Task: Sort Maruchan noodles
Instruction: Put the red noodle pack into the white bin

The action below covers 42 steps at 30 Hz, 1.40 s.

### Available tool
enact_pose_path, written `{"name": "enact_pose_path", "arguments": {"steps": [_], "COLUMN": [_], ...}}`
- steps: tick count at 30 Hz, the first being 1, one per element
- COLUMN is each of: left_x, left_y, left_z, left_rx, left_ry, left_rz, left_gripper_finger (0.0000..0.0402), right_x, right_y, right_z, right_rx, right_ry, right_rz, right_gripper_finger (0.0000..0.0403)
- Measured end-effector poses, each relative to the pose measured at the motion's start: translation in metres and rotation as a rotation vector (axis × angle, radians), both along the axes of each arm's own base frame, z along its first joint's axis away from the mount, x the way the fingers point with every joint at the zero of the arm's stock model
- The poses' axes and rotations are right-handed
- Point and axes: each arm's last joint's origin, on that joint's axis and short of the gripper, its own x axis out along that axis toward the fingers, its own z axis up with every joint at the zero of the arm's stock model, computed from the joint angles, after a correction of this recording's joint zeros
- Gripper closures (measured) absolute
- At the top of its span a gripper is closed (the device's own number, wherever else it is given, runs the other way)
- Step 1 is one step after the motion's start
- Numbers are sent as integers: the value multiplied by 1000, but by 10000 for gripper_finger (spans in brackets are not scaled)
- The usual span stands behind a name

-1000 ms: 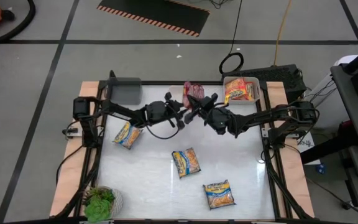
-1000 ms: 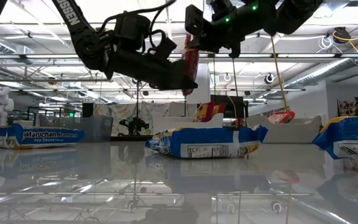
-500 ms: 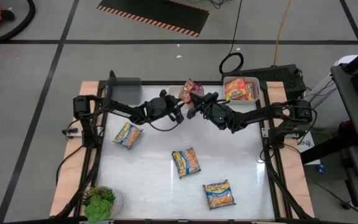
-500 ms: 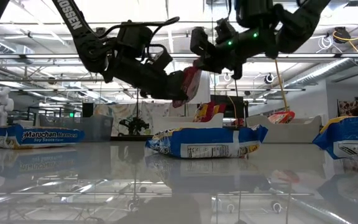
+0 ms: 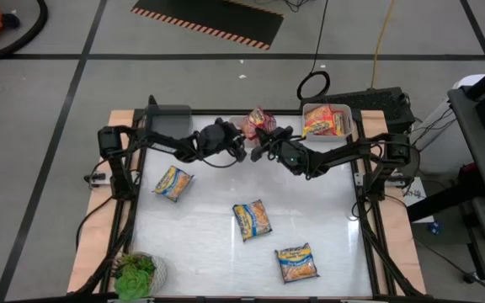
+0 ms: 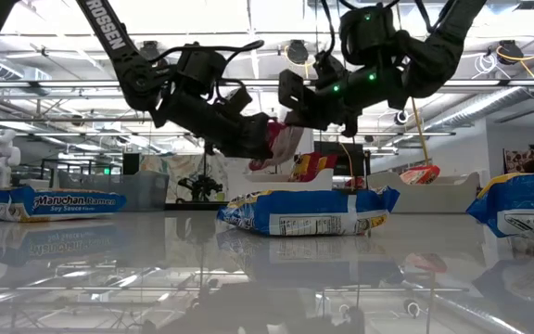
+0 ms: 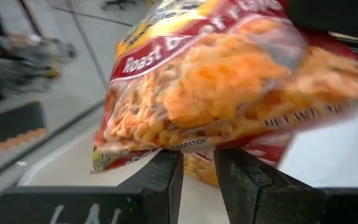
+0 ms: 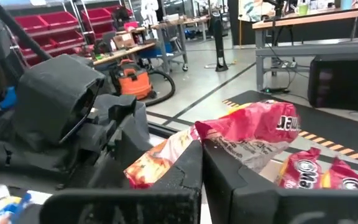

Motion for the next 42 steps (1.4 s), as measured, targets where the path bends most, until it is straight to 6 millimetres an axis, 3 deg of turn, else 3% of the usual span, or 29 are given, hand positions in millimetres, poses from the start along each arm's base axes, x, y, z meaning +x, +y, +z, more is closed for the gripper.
{"name": "enact_pose_path", "arguments": {"steps": [9,20,25,30,35,42], "left_x": [-1,-6,-17,-34,-49,-55], "left_y": [-1,3,8,8,3,-4], "left_z": [-6,-11,0,20,36,47], "left_rx": [-72,-169,-300,-374,-392,-381], "left_ry": [37,77,74,124,177,183], "left_rz": [-100,-107,-155,-176,-164,-180], "left_gripper_finger": [307,307,307,307,307,307], "right_x": [-6,-8,-8,-7,-11,-32], "right_y": [-17,-16,-13,-11,-12,-12], "right_z": [-5,-21,-23,-22,-12,31], "right_rx": [3,136,152,210,263,275], "right_ry": [57,152,171,151,128,96], "right_rz": [-69,23,43,135,202,178], "right_gripper_finger": [403,403,400,367,318,270]}}
